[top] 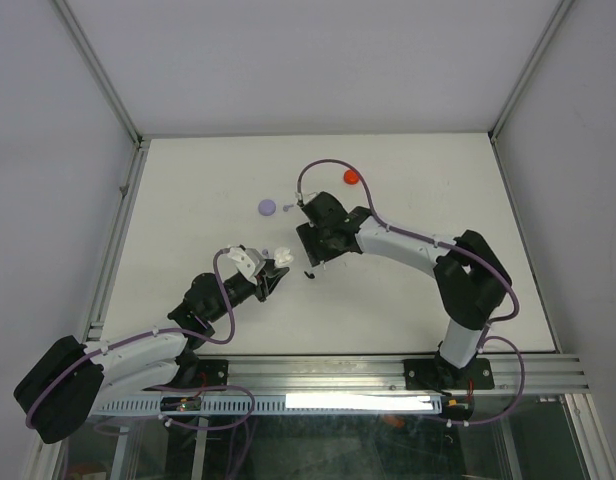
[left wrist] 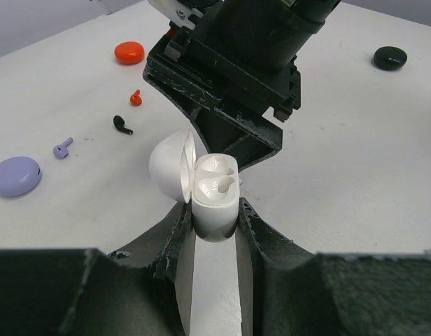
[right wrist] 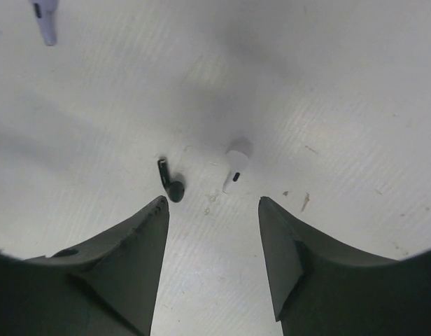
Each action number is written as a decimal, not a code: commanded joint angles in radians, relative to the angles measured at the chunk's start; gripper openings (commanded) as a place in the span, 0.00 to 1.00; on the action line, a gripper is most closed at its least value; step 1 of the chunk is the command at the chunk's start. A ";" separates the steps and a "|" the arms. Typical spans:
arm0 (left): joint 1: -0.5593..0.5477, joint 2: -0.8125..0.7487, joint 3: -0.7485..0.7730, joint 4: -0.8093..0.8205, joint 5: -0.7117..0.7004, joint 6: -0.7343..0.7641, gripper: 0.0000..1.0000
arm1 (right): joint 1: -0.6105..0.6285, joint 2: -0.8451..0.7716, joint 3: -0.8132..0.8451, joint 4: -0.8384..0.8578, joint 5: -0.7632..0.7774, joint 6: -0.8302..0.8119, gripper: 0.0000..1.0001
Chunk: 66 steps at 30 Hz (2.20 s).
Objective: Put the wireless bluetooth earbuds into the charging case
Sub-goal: Pick up the earbud from the center of the board, then place the earbud in the charging case.
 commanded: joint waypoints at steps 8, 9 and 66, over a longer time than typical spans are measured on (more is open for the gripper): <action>-0.004 -0.003 0.032 0.040 0.018 0.020 0.00 | 0.013 0.121 0.138 -0.083 0.124 0.161 0.54; -0.005 -0.004 0.033 0.039 0.018 0.020 0.00 | 0.014 0.132 0.145 -0.087 0.135 0.167 0.53; -0.004 0.025 -0.052 0.394 0.120 -0.014 0.00 | 0.155 -0.428 -0.190 0.283 0.370 0.133 0.13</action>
